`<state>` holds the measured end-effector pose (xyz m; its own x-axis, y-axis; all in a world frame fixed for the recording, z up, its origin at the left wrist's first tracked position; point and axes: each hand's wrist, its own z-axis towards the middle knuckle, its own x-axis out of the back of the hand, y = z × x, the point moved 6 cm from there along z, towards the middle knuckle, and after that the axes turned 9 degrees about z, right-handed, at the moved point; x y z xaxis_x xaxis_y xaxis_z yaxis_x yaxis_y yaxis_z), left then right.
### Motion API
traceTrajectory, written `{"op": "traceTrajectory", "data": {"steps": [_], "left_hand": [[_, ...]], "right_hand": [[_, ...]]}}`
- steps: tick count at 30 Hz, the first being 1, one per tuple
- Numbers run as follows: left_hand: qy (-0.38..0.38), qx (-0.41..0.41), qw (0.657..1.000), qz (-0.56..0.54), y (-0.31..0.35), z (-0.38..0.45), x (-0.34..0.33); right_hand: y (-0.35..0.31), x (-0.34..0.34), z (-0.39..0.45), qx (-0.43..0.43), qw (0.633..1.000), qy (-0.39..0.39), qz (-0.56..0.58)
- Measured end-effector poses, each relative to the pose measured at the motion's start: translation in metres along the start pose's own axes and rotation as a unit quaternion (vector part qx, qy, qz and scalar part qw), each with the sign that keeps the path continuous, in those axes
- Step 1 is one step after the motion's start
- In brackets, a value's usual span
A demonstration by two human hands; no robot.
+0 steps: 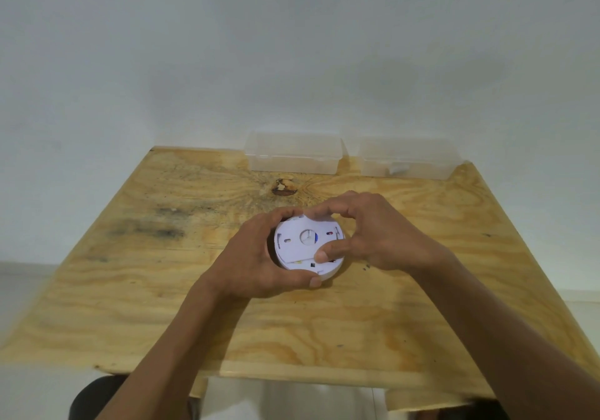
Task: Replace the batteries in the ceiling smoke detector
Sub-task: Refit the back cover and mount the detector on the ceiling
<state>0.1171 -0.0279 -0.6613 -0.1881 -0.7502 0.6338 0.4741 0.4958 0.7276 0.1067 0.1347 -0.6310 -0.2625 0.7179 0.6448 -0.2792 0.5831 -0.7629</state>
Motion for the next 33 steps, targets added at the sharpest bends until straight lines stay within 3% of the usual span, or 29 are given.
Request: {"op": "traceTrajectory", "data": {"steps": [14, 20, 33], "left_hand": [[0.012, 0.001, 1.000, -0.002, 0.005, -0.001, 0.002], [0.009, 0.004, 1.000, -0.004, 0.004, 0.000, 0.001], [0.011, -0.001, 1.000, -0.007, 0.006, 0.000, 0.001]], "right_hand": [[-0.001, 0.000, -0.006, 0.009, 1.000, 0.003, -0.027], [-0.020, -0.008, -0.001, 0.037, 0.998, -0.039, -0.038], [-0.012, -0.008, 0.000, 0.018, 0.999, -0.040, 0.000]]}}
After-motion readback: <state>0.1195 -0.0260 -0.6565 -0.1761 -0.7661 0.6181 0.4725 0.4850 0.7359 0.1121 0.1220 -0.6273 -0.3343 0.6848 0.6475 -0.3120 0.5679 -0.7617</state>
